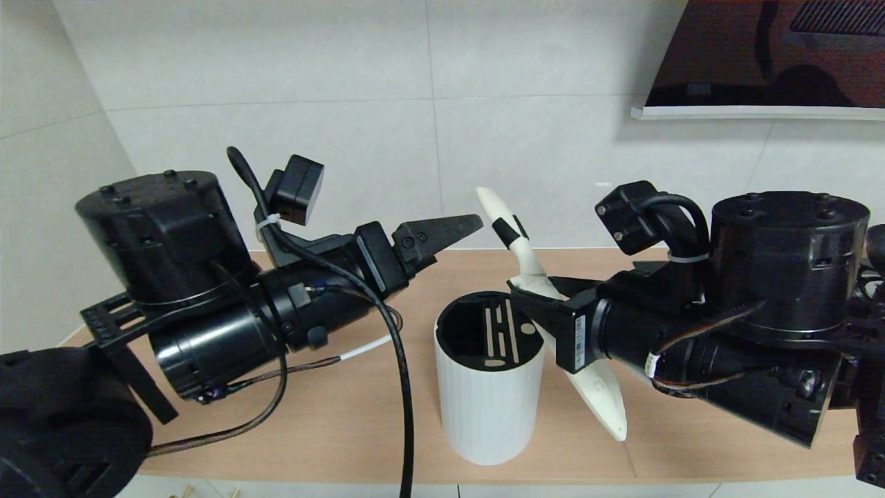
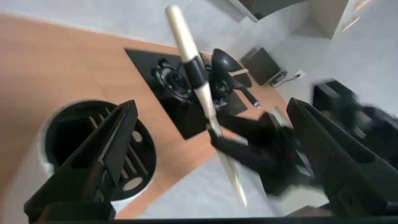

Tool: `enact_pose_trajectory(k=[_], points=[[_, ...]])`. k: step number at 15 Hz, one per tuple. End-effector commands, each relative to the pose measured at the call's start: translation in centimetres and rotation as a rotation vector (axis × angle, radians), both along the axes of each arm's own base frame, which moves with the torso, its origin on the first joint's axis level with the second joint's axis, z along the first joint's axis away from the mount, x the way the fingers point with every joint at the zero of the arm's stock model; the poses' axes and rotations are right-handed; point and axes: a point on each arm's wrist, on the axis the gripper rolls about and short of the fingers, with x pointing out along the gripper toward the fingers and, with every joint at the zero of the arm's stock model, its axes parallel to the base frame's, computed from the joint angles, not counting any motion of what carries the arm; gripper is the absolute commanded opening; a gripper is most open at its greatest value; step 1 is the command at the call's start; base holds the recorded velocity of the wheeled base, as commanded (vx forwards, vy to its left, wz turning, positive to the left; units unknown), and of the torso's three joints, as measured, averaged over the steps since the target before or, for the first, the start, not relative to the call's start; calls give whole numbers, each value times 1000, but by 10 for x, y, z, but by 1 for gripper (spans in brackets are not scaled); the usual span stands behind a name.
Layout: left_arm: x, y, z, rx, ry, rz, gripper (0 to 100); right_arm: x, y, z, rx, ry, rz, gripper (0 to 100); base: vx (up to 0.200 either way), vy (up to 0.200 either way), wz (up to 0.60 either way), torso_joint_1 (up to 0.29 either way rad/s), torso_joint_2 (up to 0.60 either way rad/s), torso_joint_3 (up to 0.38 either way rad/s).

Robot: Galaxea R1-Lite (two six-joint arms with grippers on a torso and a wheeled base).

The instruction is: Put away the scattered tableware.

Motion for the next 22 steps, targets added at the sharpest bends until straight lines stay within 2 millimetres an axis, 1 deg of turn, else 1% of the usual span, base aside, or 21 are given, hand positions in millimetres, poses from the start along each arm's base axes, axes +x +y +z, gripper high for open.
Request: enact_pose_trajectory(k=[1, 3, 4, 7, 9, 10, 12, 19, 21, 22], points=[[9, -9, -9, -4, 48, -3, 100, 3, 7, -6, -6, 13, 7, 0, 0, 0, 0, 0, 0, 0], [14, -11, -9, -25, 70, 23, 100, 0, 13, -8, 0, 7, 26, 0, 0, 0, 0, 0, 0, 0], [17, -14, -13, -20, 82, 32, 100, -3, 16, -8, 10, 3, 39, 0, 0, 0, 0, 0, 0, 0], [21, -18, -17, -29, 74, 31, 100, -7, 22, -10, 20, 19, 57, 0, 0, 0, 0, 0, 0, 0], [20, -19, -19, -30, 73, 26, 100, -7, 22, -11, 21, 20, 57, 0, 0, 0, 0, 0, 0, 0], [19, -21, -19, -28, 76, 20, 100, -10, 26, -12, 22, 27, 73, 0, 0, 0, 0, 0, 0, 0], [19, -21, -19, -28, 76, 18, 100, -11, 30, -15, 29, 44, 79, 0, 0, 0, 0, 0, 0, 0], [19, -22, -20, -26, 78, 18, 100, -11, 30, -15, 40, 38, 80, 0, 0, 0, 0, 0, 0, 0], [21, -23, -23, -21, 86, 19, 100, -11, 30, -14, 45, 34, 80, 0, 0, 0, 0, 0, 0, 0], [21, -23, -24, -20, 87, 20, 0, -11, 30, -14, 45, 34, 80, 0, 0, 0, 0, 0, 0, 0]])
